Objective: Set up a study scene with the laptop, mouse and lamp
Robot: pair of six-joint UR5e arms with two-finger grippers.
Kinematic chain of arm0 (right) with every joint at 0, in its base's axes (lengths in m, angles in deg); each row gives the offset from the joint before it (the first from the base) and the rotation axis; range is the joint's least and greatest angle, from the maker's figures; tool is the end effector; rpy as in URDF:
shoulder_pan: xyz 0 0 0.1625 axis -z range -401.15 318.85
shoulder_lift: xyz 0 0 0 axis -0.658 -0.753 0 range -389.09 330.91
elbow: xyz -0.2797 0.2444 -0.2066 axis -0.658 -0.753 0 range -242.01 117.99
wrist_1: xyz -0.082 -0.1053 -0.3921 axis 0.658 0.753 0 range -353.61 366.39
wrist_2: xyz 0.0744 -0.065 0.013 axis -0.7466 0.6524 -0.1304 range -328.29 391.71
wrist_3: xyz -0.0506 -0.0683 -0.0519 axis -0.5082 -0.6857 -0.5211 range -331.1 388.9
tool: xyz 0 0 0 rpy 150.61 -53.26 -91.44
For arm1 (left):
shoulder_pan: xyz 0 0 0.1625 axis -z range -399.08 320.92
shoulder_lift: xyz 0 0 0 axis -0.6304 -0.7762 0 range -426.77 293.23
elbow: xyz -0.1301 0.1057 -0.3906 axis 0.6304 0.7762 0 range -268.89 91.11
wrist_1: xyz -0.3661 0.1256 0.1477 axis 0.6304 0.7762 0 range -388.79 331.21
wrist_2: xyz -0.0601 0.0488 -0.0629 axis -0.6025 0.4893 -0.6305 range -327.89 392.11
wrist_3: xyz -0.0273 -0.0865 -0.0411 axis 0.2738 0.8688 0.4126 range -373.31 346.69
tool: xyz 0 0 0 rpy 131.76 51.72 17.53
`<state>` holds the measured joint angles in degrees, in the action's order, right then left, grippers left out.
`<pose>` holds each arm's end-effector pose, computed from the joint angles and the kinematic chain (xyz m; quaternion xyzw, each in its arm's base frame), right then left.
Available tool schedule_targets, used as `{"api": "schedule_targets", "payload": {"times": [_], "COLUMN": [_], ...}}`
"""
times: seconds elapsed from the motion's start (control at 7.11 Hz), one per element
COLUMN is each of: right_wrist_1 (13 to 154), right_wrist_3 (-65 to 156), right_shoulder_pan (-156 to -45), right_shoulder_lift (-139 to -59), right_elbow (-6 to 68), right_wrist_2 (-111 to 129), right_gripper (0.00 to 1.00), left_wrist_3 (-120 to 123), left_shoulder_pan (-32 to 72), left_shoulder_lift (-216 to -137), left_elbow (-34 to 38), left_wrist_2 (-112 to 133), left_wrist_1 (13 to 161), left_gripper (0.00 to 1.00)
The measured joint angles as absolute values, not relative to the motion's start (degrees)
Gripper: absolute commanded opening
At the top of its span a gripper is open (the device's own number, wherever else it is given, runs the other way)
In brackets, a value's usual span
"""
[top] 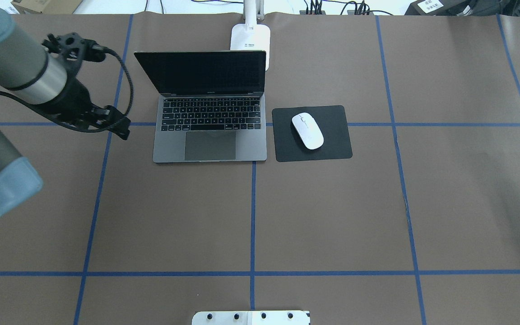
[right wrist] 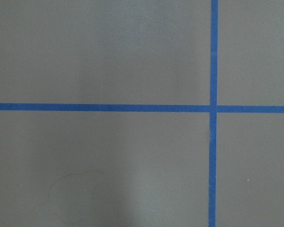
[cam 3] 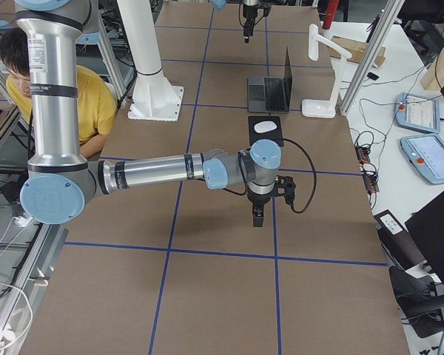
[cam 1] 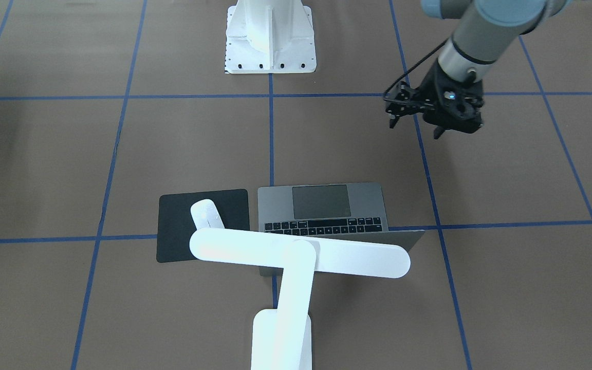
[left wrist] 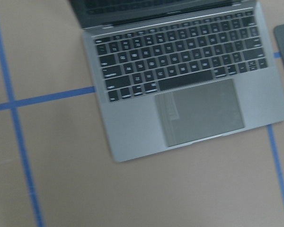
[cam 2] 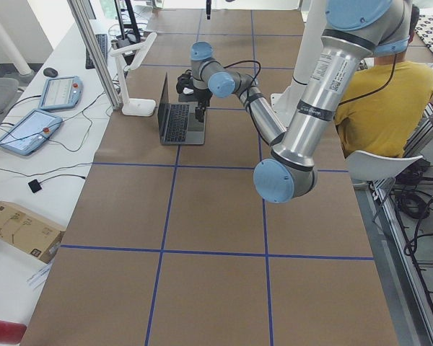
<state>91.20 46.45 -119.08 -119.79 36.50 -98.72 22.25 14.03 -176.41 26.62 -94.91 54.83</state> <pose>-0.0369 -0.5008 0.5856 0.0150 -0.3591 0.0055 0.9332 0.2697 -0.4816 0.2843 0.0769 0.4276 0.1157 0.8932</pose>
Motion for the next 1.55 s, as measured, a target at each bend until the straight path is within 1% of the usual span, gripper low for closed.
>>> {"api": "schedule_targets", "payload": {"times": [0.42,0.7,1.13,1.27,1.55], "right_wrist_1": [91.2,91.2,91.2,91.1,91.2], "right_wrist_3": [46.1,46.0,45.9,45.8,45.7], "right_shoulder_pan": [-119.4,-119.5,-120.0,-120.5,-121.6], "right_shoulder_lift": [-120.1,-120.2,-120.3,-120.5,-120.8], "right_elbow": [36.4,36.4,36.5,36.6,36.9], "right_wrist_2": [-98.7,-98.7,-98.8,-98.9,-99.1], "right_gripper": [1.00,1.00,1.00,1.00,1.00], "left_wrist_3": [-3.5,-19.4,-37.2,-38.0,-31.7], "left_shoulder_pan": [28.5,38.8,52.6,55.5,58.9], "left_shoulder_lift": [-162.9,-156.6,-154.3,-153.1,-149.7], "left_elbow": [26.4,22.6,9.7,7.5,8.8], "left_wrist_2": [-98.3,-99.2,-100.7,-101.0,-101.3], "left_wrist_1": [54.6,54.4,54.1,53.8,54.0], "left_gripper": [1.00,1.00,1.00,1.00,1.00]}}
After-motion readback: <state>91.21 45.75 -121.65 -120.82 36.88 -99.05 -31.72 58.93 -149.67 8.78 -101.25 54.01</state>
